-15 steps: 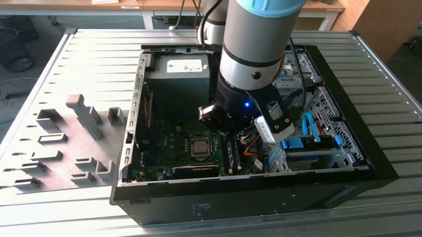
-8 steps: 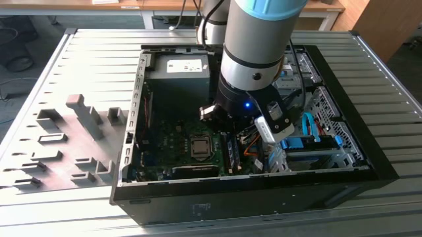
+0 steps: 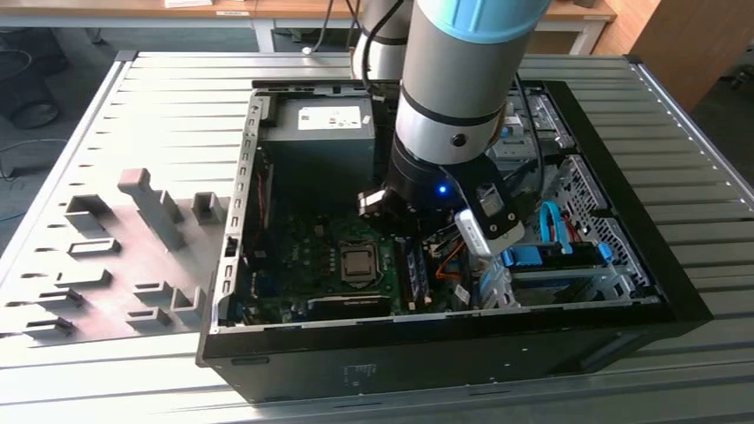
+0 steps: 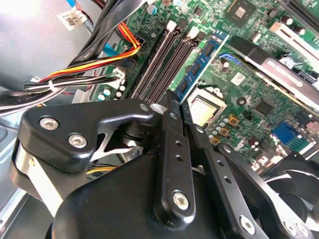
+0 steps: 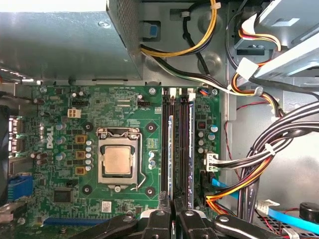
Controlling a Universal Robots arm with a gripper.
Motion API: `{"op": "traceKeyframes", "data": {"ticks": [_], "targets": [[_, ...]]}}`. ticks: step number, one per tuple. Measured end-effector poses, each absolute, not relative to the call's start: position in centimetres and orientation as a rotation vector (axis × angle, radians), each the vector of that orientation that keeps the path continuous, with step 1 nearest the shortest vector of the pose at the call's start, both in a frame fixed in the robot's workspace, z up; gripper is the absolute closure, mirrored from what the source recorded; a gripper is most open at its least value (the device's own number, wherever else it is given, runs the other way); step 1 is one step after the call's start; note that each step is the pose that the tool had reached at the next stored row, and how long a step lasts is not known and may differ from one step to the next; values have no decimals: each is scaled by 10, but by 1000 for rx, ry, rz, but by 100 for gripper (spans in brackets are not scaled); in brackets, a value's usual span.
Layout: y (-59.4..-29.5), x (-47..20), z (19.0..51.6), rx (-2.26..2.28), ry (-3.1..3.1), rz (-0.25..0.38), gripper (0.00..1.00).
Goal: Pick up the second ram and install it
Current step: 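Insert the second ram into the second slot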
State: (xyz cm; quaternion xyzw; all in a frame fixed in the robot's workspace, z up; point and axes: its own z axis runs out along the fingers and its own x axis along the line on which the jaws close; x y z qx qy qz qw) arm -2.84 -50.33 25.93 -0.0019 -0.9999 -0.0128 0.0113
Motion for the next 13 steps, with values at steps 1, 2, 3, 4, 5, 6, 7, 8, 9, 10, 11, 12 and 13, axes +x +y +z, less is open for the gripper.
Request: {"op": "traceKeyframes", "data": {"ticks": [1, 2, 3, 4, 5, 6, 7, 8, 9, 10, 11, 12, 13], "targets": [[-503, -28, 259, -6, -3119, -40, 86], [-503, -28, 258, -6, -3119, -39, 86], [-503, -28, 257, -6, -3119, -40, 86], [-502, -28, 257, -6, -3119, -40, 86], [-502, -27, 256, -6, -3119, -40, 86], [-501, -27, 255, -6, -3119, -40, 86], [-501, -27, 254, -6, -3119, -40, 86], [-500, -27, 254, -6, -3119, -40, 86], [-500, -26, 253, -6, -3119, -40, 86], [-500, -26, 253, -6, -3119, -40, 86], [-499, -26, 252, -6, -3119, -40, 86], [-499, -26, 252, -6, -3119, -40, 86], [-499, -26, 252, -6, -3119, -40, 86]]}}
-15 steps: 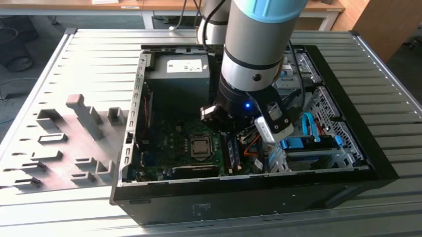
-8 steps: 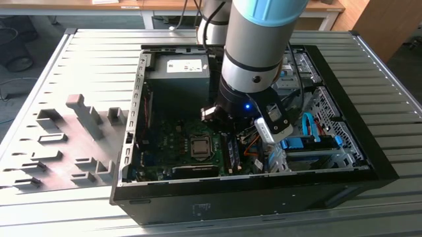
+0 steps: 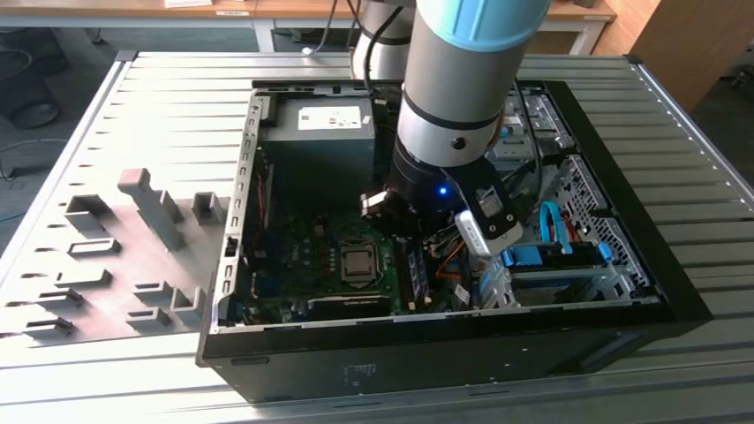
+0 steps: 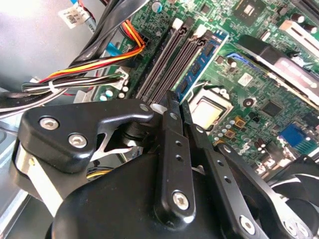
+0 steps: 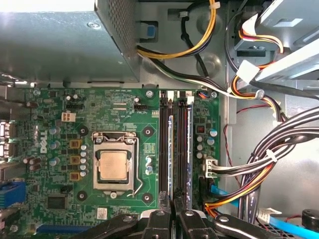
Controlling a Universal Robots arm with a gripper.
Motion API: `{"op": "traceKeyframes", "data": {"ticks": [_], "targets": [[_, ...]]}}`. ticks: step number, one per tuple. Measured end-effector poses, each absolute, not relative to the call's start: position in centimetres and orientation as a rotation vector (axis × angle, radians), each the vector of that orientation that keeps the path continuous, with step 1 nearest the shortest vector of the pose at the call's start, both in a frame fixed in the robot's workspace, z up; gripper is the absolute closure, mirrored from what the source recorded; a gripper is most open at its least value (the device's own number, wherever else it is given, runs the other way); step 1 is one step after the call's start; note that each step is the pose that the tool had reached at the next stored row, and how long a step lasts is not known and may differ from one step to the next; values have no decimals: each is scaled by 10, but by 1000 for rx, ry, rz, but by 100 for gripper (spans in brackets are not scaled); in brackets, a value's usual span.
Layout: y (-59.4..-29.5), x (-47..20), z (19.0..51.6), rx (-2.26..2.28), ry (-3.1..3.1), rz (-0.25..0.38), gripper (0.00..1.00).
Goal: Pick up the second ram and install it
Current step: 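Insert the second ram into the second slot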
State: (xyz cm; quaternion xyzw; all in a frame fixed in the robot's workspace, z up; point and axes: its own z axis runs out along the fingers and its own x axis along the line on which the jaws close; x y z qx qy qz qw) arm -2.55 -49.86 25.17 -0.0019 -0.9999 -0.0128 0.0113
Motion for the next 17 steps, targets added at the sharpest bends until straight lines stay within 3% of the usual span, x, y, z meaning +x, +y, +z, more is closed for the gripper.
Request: {"op": "traceKeyframes", "data": {"ticks": [17], "targets": [[-494, -23, 245, -6, -3119, -40, 86]]}}
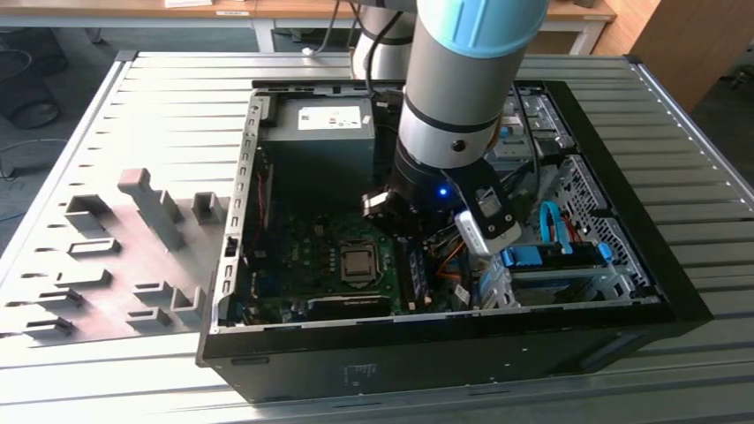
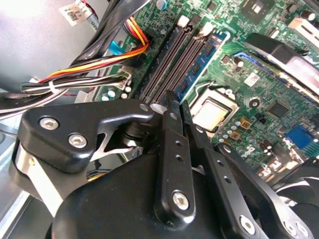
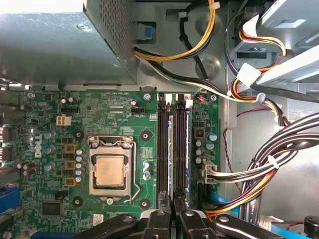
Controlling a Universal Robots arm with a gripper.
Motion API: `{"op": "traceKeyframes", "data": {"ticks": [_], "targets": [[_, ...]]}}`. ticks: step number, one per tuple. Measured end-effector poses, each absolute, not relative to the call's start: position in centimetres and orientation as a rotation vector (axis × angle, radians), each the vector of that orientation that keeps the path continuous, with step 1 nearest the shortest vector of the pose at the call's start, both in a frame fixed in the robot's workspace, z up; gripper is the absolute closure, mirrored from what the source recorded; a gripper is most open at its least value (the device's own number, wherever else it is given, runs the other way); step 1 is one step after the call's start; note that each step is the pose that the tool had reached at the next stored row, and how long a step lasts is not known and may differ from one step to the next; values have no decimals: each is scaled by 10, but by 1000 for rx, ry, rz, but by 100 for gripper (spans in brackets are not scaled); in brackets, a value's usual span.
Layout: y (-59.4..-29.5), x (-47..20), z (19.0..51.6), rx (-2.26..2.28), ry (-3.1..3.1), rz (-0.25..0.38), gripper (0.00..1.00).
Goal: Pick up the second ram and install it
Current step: 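Insert the second ram into the second slot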
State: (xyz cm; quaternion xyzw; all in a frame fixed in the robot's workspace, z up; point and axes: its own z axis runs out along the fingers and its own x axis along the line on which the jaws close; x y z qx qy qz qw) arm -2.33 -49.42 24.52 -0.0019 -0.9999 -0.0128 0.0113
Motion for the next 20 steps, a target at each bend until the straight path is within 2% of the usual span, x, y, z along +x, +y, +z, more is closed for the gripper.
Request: {"op": "traceKeyframes", "data": {"ticks": [20], "targets": [[-486, -20, 238, -6, -3119, -40, 86]]}}
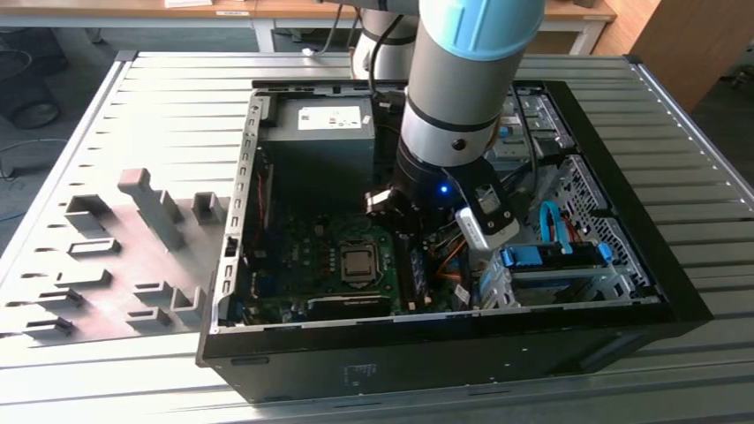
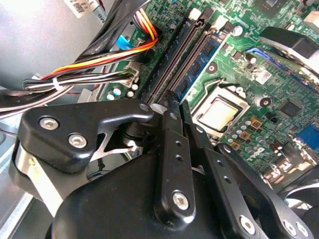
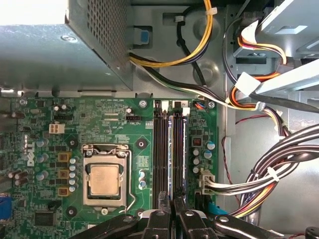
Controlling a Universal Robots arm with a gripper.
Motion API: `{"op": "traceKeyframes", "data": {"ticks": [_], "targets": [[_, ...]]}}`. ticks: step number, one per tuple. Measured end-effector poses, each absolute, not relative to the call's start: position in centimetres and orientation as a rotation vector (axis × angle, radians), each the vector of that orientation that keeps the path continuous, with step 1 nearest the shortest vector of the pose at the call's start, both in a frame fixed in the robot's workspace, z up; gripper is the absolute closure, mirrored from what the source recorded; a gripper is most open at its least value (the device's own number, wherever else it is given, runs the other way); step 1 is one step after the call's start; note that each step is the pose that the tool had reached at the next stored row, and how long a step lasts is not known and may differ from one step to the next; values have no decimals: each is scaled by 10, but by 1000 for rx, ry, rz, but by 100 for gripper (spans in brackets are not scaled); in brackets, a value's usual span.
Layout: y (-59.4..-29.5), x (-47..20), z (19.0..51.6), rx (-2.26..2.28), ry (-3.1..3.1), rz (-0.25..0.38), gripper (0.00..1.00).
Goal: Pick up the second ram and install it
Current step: 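Insert the second ram into the second slot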
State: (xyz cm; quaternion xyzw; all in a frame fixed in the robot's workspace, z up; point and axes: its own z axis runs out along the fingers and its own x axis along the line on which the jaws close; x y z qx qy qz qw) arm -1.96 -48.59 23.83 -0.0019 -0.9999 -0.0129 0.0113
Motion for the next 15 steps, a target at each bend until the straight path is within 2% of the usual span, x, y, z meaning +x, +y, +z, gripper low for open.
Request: {"op": "traceKeyframes", "data": {"ticks": [15], "targets": [[-482, -18, 235, -6, -3119, -40, 86]]}}
